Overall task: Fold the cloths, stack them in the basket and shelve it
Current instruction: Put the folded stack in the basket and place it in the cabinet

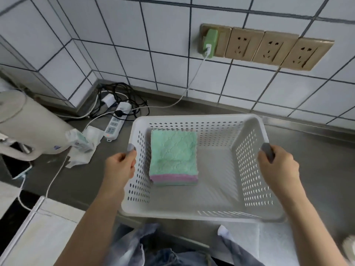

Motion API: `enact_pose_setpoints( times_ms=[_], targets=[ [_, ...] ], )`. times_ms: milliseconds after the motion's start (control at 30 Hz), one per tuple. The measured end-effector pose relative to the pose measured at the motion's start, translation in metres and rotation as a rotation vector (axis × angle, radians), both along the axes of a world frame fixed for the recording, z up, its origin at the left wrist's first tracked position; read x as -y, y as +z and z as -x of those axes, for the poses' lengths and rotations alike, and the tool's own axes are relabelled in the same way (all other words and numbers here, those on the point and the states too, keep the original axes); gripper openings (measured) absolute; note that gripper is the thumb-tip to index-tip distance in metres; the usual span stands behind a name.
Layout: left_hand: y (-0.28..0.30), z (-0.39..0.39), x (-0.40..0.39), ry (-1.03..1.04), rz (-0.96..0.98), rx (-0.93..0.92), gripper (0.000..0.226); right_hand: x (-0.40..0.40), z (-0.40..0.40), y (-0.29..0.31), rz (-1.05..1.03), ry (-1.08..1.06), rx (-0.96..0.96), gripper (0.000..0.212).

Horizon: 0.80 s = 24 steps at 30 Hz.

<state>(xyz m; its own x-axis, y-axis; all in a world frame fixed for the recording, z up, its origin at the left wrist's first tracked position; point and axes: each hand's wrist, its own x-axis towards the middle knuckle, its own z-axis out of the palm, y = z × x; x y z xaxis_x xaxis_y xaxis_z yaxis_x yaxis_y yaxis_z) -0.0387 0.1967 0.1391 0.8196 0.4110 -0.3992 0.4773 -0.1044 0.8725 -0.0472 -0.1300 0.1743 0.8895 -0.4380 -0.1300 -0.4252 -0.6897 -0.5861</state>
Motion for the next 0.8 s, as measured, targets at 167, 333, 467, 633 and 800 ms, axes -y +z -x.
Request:
enact_pose_setpoints(
  times_ms=[167, 333, 467, 633, 800],
  targets=[
    [-0.005, 0.017, -0.087, -0.01, 0.042, -0.015, 0.032, -0.078, 0.002, -0.003, 0.101, 0.052, 0.024, 0.03],
    [-0.008, 0.02, -0.163, -0.099, 0.092, -0.037, 0.028, -0.155, 0.008, -0.019, 0.188, -0.032, 0.016, 0.029],
    [-0.001, 0.021, -0.219, -0.101, 0.078, -0.049, 0.033, -0.211, 0.015, -0.027, 0.177, -0.052, 0.023, 0.024],
    [0.008, 0.03, -0.255, -0.036, 0.068, -0.052, 0.035, -0.245, 0.014, -0.035, 0.162, -0.043, 0.017, 0.028],
    [0.005, 0.05, -0.258, 0.117, 0.091, -0.027, 0.035, -0.252, -0.003, -0.037, 0.138, 0.085, 0.03, 0.03]
  ],
)
